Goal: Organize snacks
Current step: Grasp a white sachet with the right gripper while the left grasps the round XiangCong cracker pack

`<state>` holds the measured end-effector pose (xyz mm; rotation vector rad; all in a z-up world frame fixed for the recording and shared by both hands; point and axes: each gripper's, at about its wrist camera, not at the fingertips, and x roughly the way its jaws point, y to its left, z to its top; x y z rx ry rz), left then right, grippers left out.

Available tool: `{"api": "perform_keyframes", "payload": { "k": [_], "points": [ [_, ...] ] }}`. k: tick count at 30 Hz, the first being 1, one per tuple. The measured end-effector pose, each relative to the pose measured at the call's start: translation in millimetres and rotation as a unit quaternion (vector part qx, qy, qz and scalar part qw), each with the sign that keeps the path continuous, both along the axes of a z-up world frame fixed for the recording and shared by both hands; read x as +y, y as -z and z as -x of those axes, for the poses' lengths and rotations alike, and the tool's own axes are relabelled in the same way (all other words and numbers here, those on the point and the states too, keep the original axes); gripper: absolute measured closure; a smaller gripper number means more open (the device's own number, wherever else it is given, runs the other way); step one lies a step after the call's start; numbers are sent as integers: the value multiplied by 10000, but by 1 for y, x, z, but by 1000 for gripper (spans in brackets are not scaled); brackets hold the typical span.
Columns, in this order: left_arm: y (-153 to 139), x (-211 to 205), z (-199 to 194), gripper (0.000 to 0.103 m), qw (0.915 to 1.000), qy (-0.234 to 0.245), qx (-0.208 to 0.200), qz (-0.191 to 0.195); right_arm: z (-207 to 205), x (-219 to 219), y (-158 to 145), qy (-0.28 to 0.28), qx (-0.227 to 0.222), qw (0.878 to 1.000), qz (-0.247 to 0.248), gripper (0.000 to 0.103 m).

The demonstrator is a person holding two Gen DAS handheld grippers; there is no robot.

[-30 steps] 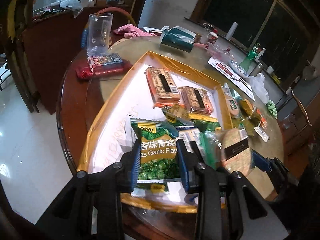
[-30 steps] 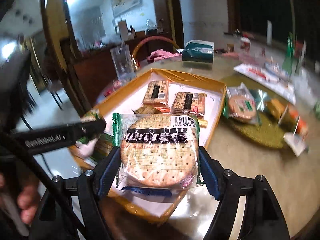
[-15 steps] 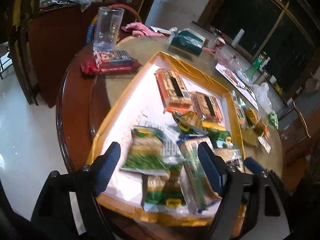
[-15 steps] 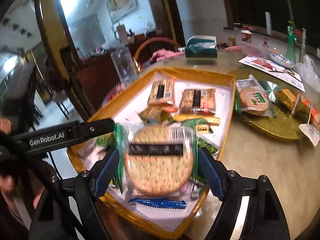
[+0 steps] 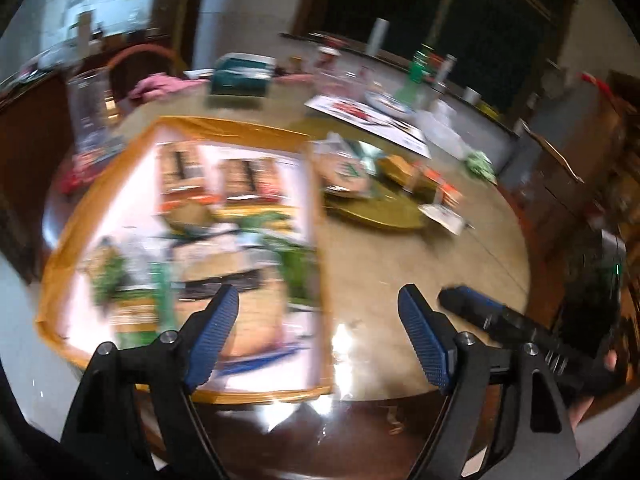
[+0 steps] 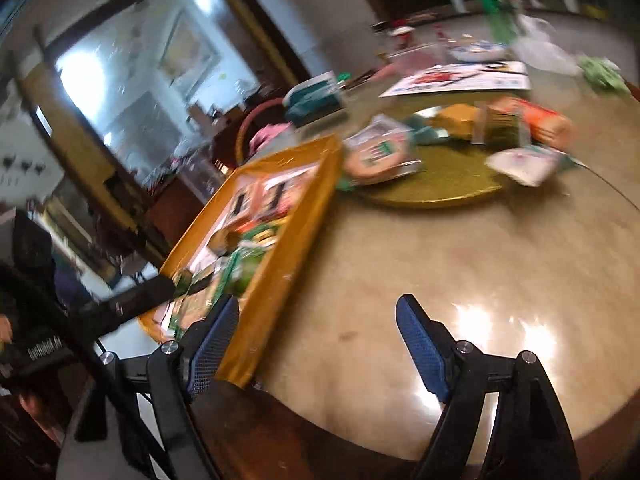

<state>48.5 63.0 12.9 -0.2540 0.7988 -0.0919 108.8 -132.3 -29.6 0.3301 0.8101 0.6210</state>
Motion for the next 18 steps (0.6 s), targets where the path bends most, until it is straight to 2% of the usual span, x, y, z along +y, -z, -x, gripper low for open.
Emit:
{"api": "perform_keyframes", "payload": {
  "k": [6, 10, 11, 15, 18],
  "points": [
    [-4, -37, -14, 21, 9993, 358, 71, -52, -29, -65, -12, 1137, 299, 9930, -59, 22],
    [-3, -45, -10, 21, 9992, 373, 16, -126, -75, -100, 0, 1906, 910, 9771, -257, 25],
    [-2, -47, -12, 21, 9993, 345, 64, -126, -85, -104, 3, 2051, 988, 9734, -256, 29],
    [0, -43, -8, 21, 9995, 281, 103, -70, -120, -110, 12, 2403, 1222, 9628, -172, 31],
    [4, -38, -7, 21, 9996, 226, 151, -30, -141, -106, 23, 2840, 1652, 9445, 36, 33]
  ]
}}
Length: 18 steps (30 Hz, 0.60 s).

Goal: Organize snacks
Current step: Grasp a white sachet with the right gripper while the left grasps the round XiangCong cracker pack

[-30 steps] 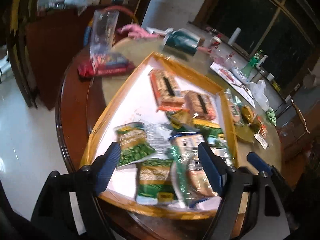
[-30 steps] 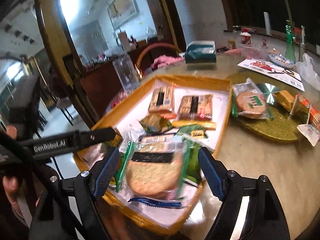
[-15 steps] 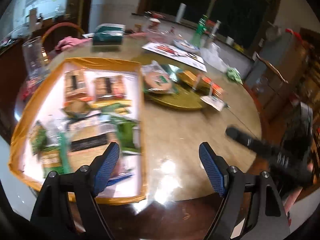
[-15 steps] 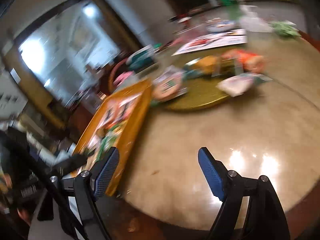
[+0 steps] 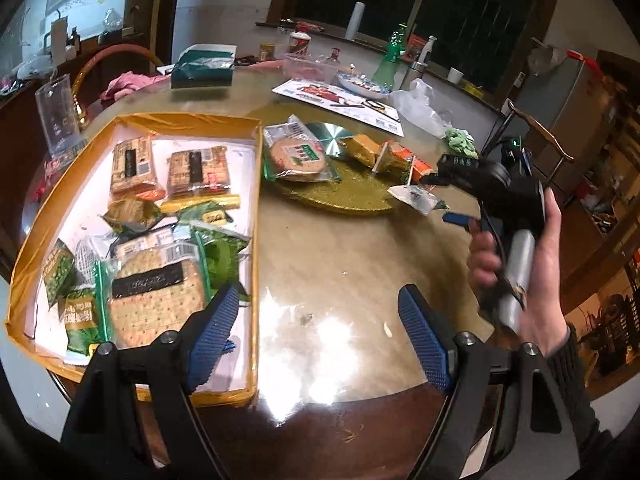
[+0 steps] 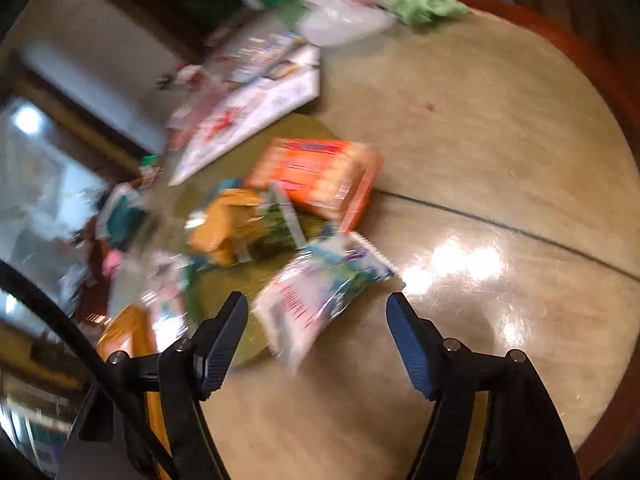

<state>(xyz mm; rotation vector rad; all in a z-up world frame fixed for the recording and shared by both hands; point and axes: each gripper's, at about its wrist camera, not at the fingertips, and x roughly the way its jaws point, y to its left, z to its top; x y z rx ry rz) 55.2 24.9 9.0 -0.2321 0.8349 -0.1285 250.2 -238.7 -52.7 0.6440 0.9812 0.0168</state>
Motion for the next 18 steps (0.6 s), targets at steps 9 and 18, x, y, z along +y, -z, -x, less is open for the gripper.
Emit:
{"api": "perform_keyframes", "payload": {
  "k": [9, 18],
  "points": [
    [5, 10, -3, 21, 9998, -113, 102, 101, 15, 37, -1, -369, -71, 9888, 1448, 66],
    [5, -2, -10, 21, 9998, 57, 186, 51, 75, 35, 2, -1272, -580, 9768, 1625, 69]
  ]
}}
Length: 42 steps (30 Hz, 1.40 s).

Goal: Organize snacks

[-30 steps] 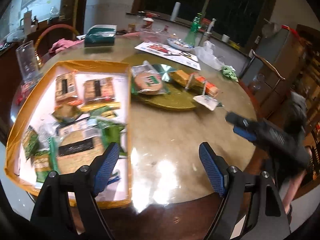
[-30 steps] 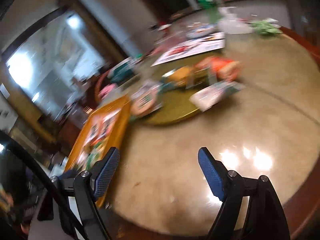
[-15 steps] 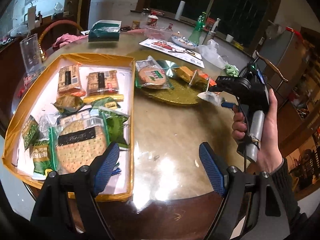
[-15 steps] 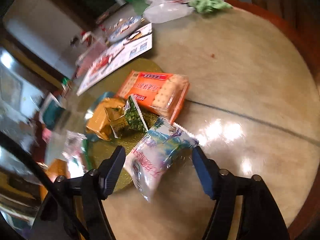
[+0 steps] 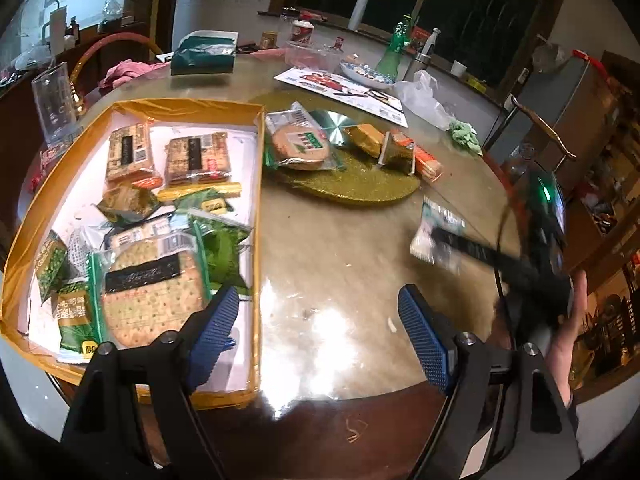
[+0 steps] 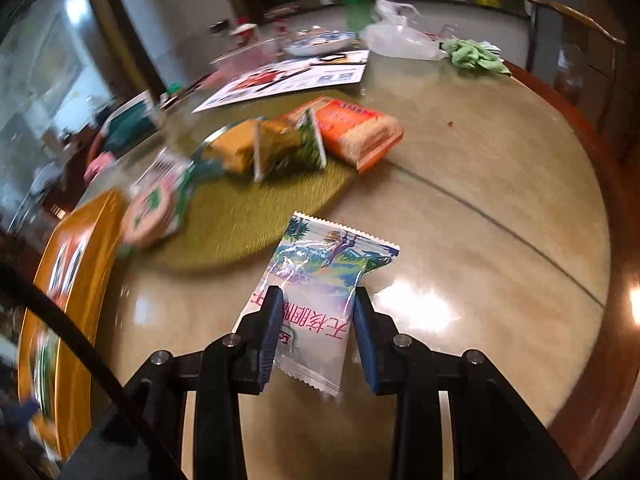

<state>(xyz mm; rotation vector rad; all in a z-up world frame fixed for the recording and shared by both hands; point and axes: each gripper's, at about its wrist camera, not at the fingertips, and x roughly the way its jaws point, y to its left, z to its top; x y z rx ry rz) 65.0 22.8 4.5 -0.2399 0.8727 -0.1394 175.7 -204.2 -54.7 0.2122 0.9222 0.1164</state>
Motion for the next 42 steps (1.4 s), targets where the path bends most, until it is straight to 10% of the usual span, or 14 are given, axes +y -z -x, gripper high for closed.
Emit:
{"api": "perform_keyframes", "payload": {
  "k": [10, 18, 27, 42],
  "points": [
    [-12, -17, -51, 21, 9993, 253, 165, -211, 28, -5, 2, -282, -324, 9990, 106, 68],
    [-1, -29, -163, 21, 9932, 374, 975, -522, 29, -12, 5, -238, -350, 9990, -117, 68],
    [34, -25, -265, 21, 9814, -317, 1644, -936, 31, -12, 5, -323, -358, 9988, -90, 68],
    [50, -41, -255, 20, 9682, -545, 1501, -1924, 33, -9, 6, -617, -362, 9974, -108, 69]
  ]
}}
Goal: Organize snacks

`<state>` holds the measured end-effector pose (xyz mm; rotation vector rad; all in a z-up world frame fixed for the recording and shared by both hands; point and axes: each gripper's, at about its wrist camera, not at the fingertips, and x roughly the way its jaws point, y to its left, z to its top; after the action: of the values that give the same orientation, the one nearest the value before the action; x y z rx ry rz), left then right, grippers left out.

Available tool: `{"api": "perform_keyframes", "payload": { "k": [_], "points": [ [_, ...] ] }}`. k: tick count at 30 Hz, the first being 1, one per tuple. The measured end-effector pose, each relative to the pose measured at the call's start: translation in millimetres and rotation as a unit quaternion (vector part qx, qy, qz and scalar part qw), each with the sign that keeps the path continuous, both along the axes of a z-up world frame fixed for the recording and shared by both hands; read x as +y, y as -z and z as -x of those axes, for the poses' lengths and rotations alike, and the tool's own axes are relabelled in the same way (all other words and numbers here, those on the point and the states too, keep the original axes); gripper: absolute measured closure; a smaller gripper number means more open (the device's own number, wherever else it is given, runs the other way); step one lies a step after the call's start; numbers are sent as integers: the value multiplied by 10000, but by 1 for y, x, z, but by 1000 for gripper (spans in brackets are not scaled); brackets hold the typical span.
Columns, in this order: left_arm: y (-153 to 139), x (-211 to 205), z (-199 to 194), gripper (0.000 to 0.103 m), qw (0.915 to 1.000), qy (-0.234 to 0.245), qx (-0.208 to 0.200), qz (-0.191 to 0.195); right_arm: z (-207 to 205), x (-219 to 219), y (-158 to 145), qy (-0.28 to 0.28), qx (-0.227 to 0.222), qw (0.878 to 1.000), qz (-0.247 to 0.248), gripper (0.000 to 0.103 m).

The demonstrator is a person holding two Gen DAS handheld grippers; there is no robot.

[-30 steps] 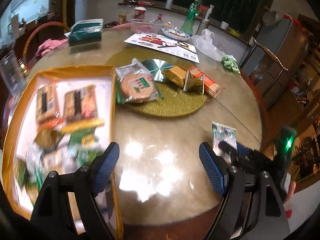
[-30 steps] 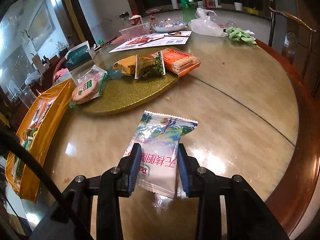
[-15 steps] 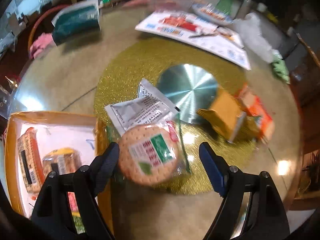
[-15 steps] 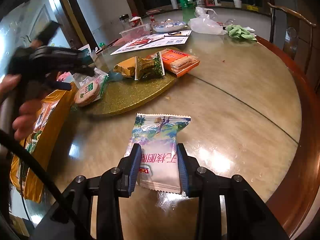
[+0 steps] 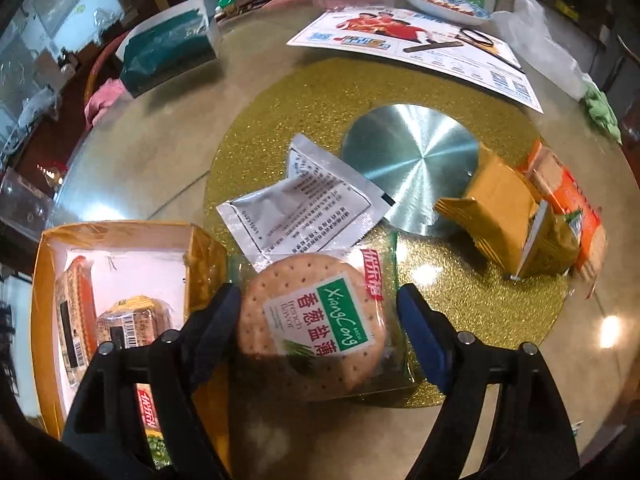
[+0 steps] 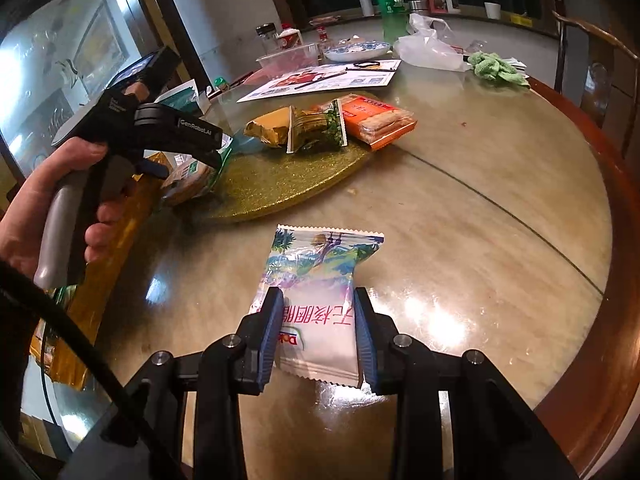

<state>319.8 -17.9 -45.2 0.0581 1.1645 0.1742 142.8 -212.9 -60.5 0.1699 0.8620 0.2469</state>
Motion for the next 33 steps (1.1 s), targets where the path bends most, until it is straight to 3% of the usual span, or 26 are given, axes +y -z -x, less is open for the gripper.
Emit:
{"api": "perform_keyframes", "payload": {
  "k": [2, 3, 4, 7, 11, 12, 14, 16, 17, 18, 19, 20, 22, 25, 30, 33],
  "points": [
    [-2, -3, 8, 28, 9998, -10, -119, -128, -1, 1, 0, -13, 2, 10000, 36, 69],
    [-5, -6, 14, 39, 9998, 43, -163, -143, -2, 2, 0, -8, -3, 10000, 64, 69],
    [-8, -11, 22, 48, 9995, 201, -200, -125, -2, 2, 0, -2, -16, 10000, 90, 69],
    [-7, -29, 48, 61, 9977, 652, -132, -159, -1, 0, 0, 23, -14, 10000, 29, 70],
    [1, -54, 101, 63, 9889, 1301, -269, -672, -2, -3, 0, 77, 4, 10000, -44, 70],
    [3, -53, 110, 70, 9890, 1394, -184, -467, -2, -3, 0, 120, -1, 9999, -31, 70],
    [3, -42, 123, 70, 9893, 1414, -46, 349, -1, -3, 0, 169, -16, 9999, -7, 70],
    [-4, -30, 130, 70, 9886, 1315, -124, 718, -1, -2, 0, 179, -26, 9998, 15, 70],
    [-10, -24, 132, 69, 9882, 1287, -325, 765, 0, -2, 0, 184, -25, 9998, 9, 70],
    [-15, -20, 132, 55, 9880, 1259, -478, 760, 0, -3, 0, 189, -24, 9998, 1, 70],
    [-20, -15, 131, 30, 9883, 1192, -597, 735, 1, -3, -1, 200, -24, 9998, -8, 70],
    [-25, -9, 127, 20, 9892, 1063, -700, 730, 1, -4, -1, 206, -26, 9998, -21, 70],
    [-28, -1, 119, 17, 9895, 901, -760, 832, 1, -4, -1, 226, -32, 9997, -38, 70],
    [-27, 2, 99, 17, 9892, 897, -516, 1039, 2, -7, -1, 302, -50, 9995, -93, 70],
    [-23, -16, 65, 17, 9928, 1002, -407, 517, 3, -6, -1, 247, -48, 9996, -112, 70],
    [-8, -15, 37, 17, 9958, 888, -5, 226, 5, -6, -1, 229, -88, 9996, -167, 71]
  ]
}}
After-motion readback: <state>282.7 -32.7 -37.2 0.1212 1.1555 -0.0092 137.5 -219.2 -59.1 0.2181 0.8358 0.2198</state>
